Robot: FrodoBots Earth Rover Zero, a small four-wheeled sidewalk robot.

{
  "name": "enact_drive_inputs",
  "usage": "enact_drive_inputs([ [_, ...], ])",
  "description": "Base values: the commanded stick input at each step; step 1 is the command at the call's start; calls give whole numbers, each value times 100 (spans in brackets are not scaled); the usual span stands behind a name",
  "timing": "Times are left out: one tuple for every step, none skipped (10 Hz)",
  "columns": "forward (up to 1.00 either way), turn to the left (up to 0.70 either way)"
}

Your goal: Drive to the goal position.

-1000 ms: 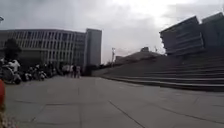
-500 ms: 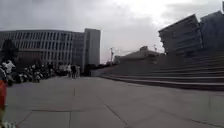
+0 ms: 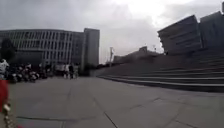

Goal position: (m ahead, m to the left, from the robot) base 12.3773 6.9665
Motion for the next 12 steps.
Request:
enact_drive_inputs([
  [70,35],
  [70,35],
  [70,35],
  [70,35],
  [70,35],
  [70,35],
  [70,22],
  [70,6],
  [70,0],
  [70,0],
  [70,0],
  [70,0],
])
